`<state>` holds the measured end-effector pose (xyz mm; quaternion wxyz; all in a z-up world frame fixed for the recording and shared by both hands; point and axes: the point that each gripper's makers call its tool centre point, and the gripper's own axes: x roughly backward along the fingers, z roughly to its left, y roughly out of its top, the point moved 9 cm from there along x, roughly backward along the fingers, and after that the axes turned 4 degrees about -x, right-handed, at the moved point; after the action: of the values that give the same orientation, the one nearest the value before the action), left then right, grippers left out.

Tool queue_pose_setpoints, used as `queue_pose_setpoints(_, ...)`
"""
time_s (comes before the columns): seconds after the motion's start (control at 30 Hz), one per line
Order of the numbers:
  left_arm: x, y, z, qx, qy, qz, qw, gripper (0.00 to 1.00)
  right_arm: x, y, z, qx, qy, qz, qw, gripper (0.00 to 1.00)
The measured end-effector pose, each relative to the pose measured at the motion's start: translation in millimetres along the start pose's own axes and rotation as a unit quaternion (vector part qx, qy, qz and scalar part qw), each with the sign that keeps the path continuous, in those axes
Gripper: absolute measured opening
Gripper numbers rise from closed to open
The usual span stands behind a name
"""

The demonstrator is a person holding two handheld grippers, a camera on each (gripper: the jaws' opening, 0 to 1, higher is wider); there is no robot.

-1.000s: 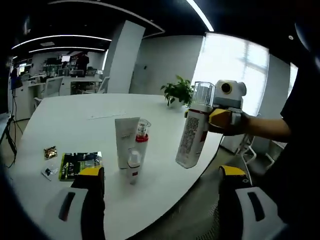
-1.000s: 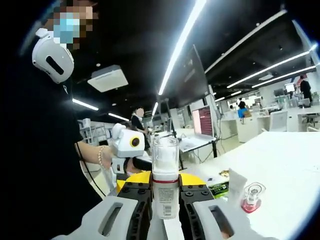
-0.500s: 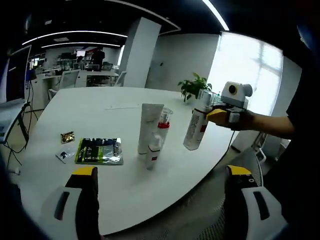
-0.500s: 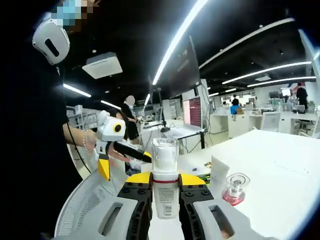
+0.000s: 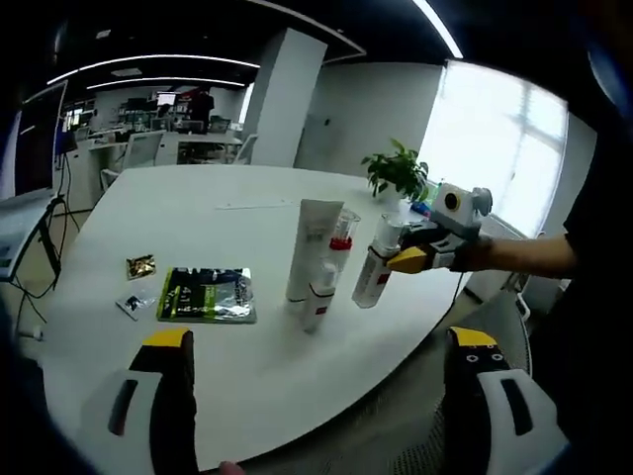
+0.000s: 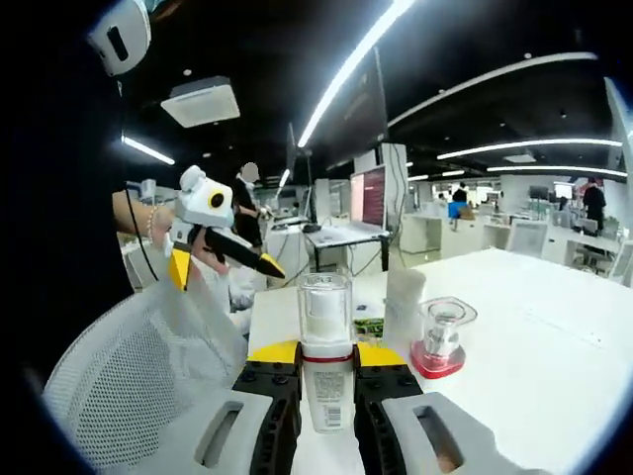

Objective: Arrange the skincare products in the storage area until every visible bottle or jar stands upright without overlapping.

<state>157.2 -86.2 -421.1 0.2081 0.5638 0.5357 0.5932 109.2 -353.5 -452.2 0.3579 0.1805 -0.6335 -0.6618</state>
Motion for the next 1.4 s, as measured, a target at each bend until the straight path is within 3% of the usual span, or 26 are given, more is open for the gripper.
queue_pose_setpoints(0.4,-9,-4.3,10.0,0.017,0.011,0.007,0.9998,0.98,-13,-29.5,-18,-0.006,0.011,0.028,0.9995,0.09)
queue_pose_setpoints(0.9,-19,-12.8,12.4,0.022,0.011,0.048,0.9985,0.98,-18,-54.8,-35,-0.004,0.002,0.030,0.9995,0.09)
queue_pose_setpoints(1.07,-22,-14.0,12.9,0.021,0.011,0.055,0.9982,0.98,-19,-54.4,-35,-0.011,0.002,0.016,0.9998,0.09)
queue_pose_setpoints(1.4,-26,-15.9,10.2,0.016,0.009,0.062,0.9979,0.97,-15,-53.8,-34,0.000,0.020,0.033,0.9993,0.10)
